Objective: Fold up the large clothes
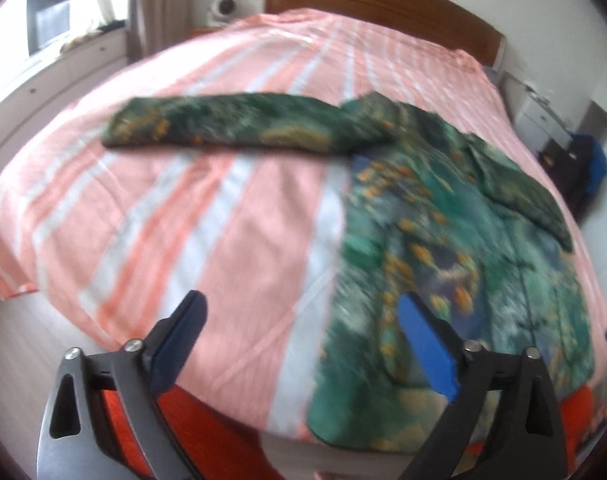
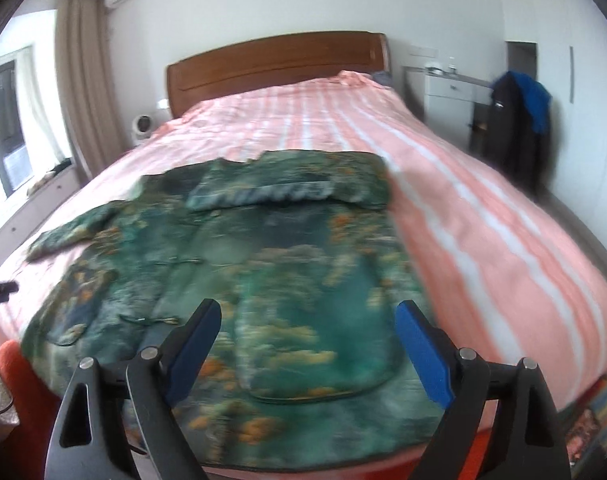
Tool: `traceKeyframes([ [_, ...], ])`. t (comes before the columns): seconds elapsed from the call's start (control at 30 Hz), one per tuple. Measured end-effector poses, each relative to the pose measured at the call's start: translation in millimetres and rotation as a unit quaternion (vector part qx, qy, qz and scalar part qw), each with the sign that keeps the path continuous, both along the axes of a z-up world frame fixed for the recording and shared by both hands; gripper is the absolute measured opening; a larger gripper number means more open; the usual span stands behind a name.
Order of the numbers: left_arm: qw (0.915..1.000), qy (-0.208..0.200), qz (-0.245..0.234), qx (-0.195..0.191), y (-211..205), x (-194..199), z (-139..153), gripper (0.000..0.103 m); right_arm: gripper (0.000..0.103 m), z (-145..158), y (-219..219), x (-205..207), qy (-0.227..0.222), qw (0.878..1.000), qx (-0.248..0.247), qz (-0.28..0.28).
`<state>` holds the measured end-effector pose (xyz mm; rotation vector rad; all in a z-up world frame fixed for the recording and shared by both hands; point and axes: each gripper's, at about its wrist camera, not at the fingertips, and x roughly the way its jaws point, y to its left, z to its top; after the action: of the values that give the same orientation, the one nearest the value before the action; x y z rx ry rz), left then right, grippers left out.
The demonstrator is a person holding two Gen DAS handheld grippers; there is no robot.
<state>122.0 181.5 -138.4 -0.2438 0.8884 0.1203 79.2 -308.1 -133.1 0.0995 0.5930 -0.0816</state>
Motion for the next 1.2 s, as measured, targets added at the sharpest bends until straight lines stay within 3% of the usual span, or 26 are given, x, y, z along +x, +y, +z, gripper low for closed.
traceKeyframes([
  [0.1,0.9994,-0.008,0.032,0.013,11.2,12.9,-4.0,0.099,0.088,-11.4,19.1,-2.8,-0.01,1.0,-0.011,0.025],
  [0.17,0.9985,-0.004,0.054,0.002,22.7,24.3,-8.9,0.099,0.088,-18.6,29.9,-6.3,-0.012,0.999,-0.028,0.044],
  [0.27,0.994,-0.003,0.082,-0.073,49.3,42.2,-16.7,0.099,0.088,-25.6,37.5,-6.5,-0.002,0.997,-0.042,0.06],
  [0.37,0.9823,-0.004,0.098,-0.16,73.7,55.9,-24.4,0.099,0.088,-27.6,38.6,-5.3,0.008,0.997,-0.038,0.063],
  [0.43,0.9764,-0.014,0.101,-0.19,84.4,67.4,-25.8,0.099,0.088,-27.6,38.2,-5.1,0.006,0.997,-0.038,0.061],
  [0.57,0.9665,-0.066,0.12,-0.217,112.8,106.4,-26.6,0.099,0.088,-28.0,40.7,-4.4,0.004,0.997,-0.041,0.062],
  [0.67,0.9595,-0.058,0.167,-0.219,140.7,142.5,-48.0,0.099,0.088,-30.0,46.3,-1.9,0.004,0.997,-0.044,0.069],
  [0.8,0.9358,-0.023,0.239,-0.258,173.3,172.6,-84.0,0.098,0.088,-31.7,57.4,-4.6,-0.005,0.994,-0.064,0.088],
  [0.83,0.9268,-0.03,0.263,-0.266,181.1,175.4,-87.8,0.098,0.088,-33.3,60.4,-6.0,-0.006,0.993,-0.069,0.094],
  [0.9,0.9167,-0.048,0.292,-0.269,191.3,176.8,-86.6,0.098,0.088,-37.7,65.5,-7.6,-0.001,0.992,-0.077,0.104],
  [1.0,0.9084,-0.063,0.314,-0.268,200.6,184.7,-81.9,0.096,0.088,-42.6,69.2,-6.9,0.006,0.99,-0.083,0.114],
  [1.03,0.9088,-0.066,0.315,-0.266,202.6,188.5,-80.6,0.084,0.088,-43.1,69.7,-5.7,0.006,0.99,-0.083,0.115],
  [1.07,0.9119,-0.063,0.312,-0.259,203.8,193.4,-79.7,0.053,0.088,-43.4,69.7,-4.8,0.006,0.99,-0.083,0.116],
  [1.13,0.9294,-0.031,0.291,-0.224,202.4,207.2,-77.0,0.014,0.088,-44.2,68.7,-1.0,0.006,0.99,-0.078,0.115],
  [1.2,0.9419,-0.027,0.275,-0.191,200.0,209.6,-68.9,0.012,0.088,-45.9,67.5,2.2,0.009,0.991,-0.072,0.114],
])
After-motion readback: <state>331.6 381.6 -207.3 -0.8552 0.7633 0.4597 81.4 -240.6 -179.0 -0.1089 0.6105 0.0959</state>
